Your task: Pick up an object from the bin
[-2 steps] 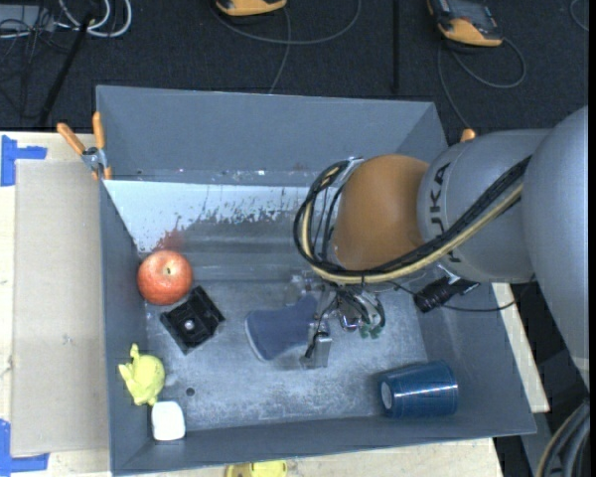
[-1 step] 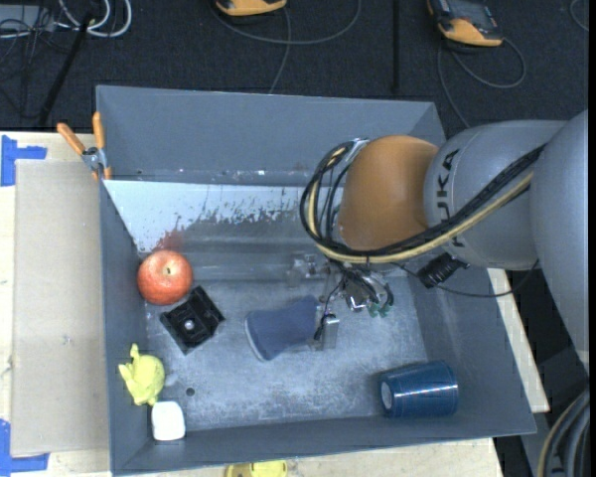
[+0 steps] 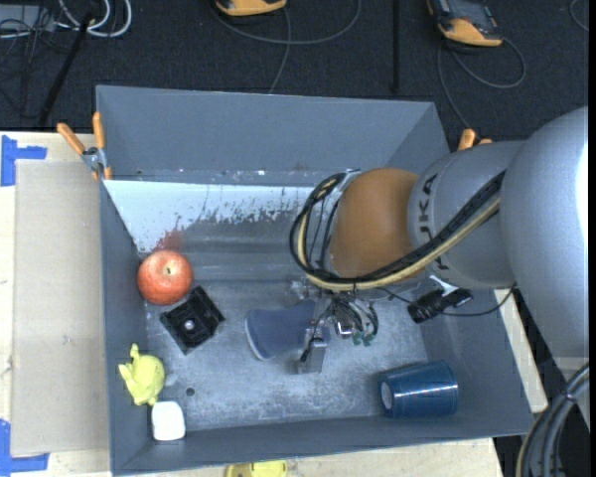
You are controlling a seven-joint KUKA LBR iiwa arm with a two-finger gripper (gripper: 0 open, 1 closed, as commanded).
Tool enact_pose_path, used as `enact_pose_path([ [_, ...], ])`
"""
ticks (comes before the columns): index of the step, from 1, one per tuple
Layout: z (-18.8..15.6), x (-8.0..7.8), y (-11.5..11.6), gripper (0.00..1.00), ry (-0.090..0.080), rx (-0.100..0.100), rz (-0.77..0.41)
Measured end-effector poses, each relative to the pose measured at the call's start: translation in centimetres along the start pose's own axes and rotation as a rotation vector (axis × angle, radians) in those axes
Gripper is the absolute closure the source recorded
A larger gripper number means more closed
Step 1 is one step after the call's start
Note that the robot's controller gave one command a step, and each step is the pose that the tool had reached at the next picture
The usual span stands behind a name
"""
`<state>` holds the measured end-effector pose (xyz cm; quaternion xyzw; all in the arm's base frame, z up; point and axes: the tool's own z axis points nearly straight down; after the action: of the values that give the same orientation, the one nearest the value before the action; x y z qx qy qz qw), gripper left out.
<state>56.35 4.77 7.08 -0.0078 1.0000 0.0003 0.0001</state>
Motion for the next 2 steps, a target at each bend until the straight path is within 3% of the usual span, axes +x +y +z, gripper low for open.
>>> enact_pose_path([
  [1,0.06,-2.58,-0.49,1.00,-0.002,0.000,-0.299],
  [2,0.06,-2.58,-0.49,1.00,-0.002,0.000,-0.299],
])
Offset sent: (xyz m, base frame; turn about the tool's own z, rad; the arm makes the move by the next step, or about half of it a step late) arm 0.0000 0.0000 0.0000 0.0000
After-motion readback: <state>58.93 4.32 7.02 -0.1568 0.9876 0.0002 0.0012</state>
